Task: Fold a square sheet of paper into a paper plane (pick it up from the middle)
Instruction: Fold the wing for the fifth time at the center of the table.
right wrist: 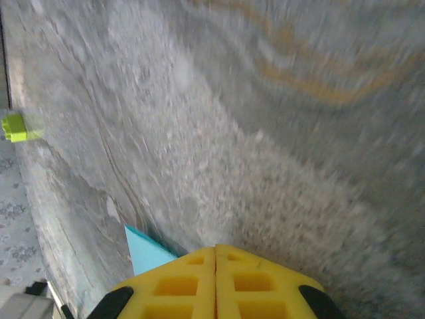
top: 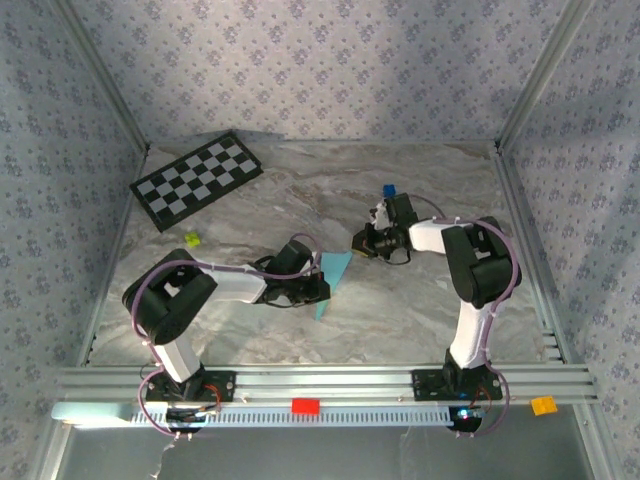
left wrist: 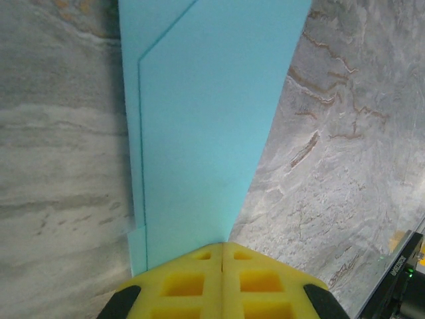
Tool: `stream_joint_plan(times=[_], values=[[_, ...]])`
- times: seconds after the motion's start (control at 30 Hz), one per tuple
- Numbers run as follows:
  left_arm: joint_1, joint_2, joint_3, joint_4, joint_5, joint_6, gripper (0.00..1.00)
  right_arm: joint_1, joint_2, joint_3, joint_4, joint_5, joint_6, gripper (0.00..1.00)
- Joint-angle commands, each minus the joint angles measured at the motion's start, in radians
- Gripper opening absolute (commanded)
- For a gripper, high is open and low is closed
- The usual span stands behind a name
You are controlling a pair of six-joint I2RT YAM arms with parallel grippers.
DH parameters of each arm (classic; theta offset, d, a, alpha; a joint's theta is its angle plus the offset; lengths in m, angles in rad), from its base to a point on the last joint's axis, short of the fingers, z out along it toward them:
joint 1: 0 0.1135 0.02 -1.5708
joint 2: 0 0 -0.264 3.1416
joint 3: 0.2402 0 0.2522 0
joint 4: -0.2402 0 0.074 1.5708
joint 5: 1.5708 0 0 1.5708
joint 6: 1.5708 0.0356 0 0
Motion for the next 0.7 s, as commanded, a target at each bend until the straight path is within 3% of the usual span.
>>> stream_joint_plan(times=[0.0, 0.27, 0.4, 0.67], values=[[-0.019, 0.007, -0.041, -0.112, -0.033, -0.020, 0.00, -0.011, -0.018, 0.045, -0.051, -0.027, -0.042, 0.09], [-0.021, 0.004, -0.018, -0.131, -0.051, -0.020, 0.00, 0.060, -0.172, -0.041, -0.036, 0.004, -0.016, 0.10], [-0.021, -0.008, -0.026, -0.144, -0.068, -0.015, 0.00, 0.126, -0.146, -0.100, 0.068, -0.076, 0.072, 0.07], [-0.023, -0.014, -0.031, -0.144, -0.069, -0.015, 0.00, 0.145, -0.064, -0.108, 0.024, -0.019, 0.043, 0.06]])
